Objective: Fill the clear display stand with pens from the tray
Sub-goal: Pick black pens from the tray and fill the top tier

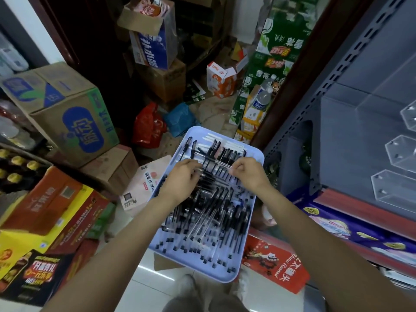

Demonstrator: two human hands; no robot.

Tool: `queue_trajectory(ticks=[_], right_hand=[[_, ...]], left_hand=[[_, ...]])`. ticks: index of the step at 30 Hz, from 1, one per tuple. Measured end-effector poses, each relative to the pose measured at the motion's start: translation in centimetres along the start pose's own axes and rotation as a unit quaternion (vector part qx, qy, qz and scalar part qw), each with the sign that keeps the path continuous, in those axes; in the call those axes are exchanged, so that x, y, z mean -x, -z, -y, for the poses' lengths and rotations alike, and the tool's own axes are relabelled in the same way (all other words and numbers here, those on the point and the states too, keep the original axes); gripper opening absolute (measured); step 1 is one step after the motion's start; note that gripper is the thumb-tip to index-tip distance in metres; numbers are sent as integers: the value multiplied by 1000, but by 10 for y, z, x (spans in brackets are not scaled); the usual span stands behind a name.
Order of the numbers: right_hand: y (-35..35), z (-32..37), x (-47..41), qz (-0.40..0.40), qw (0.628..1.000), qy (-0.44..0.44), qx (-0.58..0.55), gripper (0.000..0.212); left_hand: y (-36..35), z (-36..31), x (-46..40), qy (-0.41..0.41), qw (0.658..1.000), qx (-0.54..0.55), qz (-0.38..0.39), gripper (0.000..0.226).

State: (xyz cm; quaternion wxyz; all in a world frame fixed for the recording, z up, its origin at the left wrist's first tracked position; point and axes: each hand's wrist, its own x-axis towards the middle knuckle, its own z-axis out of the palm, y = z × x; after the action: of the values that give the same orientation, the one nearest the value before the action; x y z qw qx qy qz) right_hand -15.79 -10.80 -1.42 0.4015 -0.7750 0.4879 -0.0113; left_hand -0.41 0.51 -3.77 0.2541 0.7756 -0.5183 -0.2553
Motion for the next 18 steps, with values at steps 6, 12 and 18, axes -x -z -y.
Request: queue_trajectory(ticks=[6, 12, 18], right_hand=[[33, 34, 30, -42, 968, 7, -246, 9], [88, 45, 52, -82, 955, 60, -277, 15], [181, 25, 90, -252, 953, 131, -102, 17]], left_hand=[[22, -63, -16, 29, 950, 310, 5, 24], [38, -133, -30, -47, 919, 390, -40, 23], [35, -225, -44, -194, 953, 212, -97, 27]])
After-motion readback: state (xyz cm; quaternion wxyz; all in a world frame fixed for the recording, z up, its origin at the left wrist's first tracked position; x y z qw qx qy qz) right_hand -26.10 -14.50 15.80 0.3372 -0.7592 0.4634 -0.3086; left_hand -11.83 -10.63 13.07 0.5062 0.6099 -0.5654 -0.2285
